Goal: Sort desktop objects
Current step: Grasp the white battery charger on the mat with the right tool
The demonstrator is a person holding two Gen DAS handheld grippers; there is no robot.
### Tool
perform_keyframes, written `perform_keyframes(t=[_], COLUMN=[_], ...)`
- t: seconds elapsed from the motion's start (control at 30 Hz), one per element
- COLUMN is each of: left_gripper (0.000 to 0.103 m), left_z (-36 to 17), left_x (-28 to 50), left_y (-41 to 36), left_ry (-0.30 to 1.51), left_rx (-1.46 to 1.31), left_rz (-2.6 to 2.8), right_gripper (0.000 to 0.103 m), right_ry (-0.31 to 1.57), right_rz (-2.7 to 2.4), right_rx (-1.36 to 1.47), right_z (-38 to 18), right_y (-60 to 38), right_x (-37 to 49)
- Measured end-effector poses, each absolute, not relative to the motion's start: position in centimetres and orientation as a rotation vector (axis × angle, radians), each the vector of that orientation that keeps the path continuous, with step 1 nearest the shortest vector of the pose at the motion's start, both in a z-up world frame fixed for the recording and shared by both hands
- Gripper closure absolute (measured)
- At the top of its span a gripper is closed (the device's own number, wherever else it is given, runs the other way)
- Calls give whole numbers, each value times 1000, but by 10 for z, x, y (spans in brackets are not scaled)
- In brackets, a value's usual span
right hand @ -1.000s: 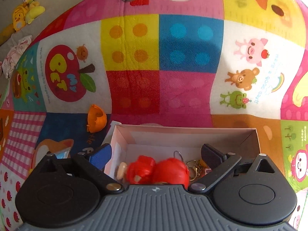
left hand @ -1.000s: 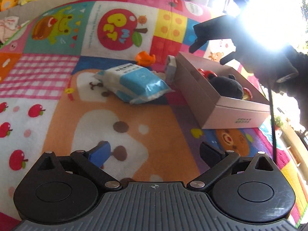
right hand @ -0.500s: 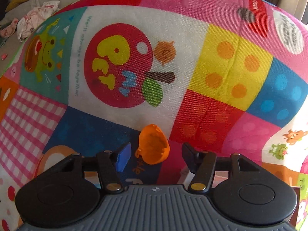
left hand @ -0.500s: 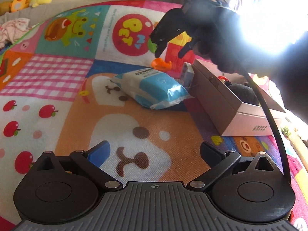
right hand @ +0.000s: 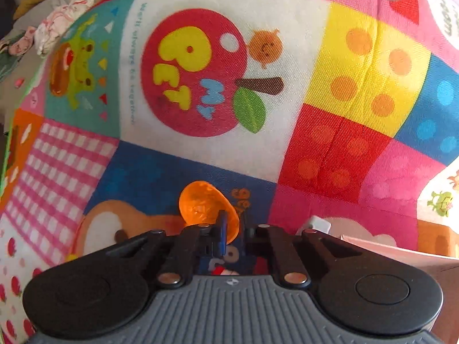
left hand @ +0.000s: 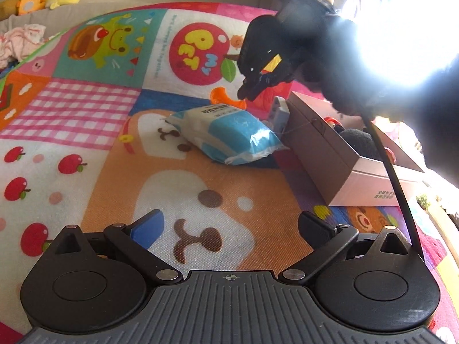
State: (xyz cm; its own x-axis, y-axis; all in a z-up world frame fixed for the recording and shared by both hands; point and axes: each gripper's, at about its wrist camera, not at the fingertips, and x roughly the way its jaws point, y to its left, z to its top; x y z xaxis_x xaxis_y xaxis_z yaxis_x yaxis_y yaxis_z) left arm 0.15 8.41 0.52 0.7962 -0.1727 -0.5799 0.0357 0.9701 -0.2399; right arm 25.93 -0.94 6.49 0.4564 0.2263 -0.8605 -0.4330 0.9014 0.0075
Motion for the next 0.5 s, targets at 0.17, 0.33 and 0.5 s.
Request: perform_keyframes(t=[0.17, 0.33, 0.5], left_gripper=[1, 1, 1], left_z=[5, 6, 5], left_x=[1, 0, 1], left_y=[83, 80, 82], left_ry=[644, 641, 640], left_rx=[-209, -191, -202], left_rz=[-108, -100, -101], right_gripper=[94, 87, 84], right_ry=[984, 998, 1095], right_rz=[490, 370, 277], right_rx=[-246, -331, -329], right_z=[94, 91, 68], right_y=[-20, -23, -30], right_x=[232, 236, 252])
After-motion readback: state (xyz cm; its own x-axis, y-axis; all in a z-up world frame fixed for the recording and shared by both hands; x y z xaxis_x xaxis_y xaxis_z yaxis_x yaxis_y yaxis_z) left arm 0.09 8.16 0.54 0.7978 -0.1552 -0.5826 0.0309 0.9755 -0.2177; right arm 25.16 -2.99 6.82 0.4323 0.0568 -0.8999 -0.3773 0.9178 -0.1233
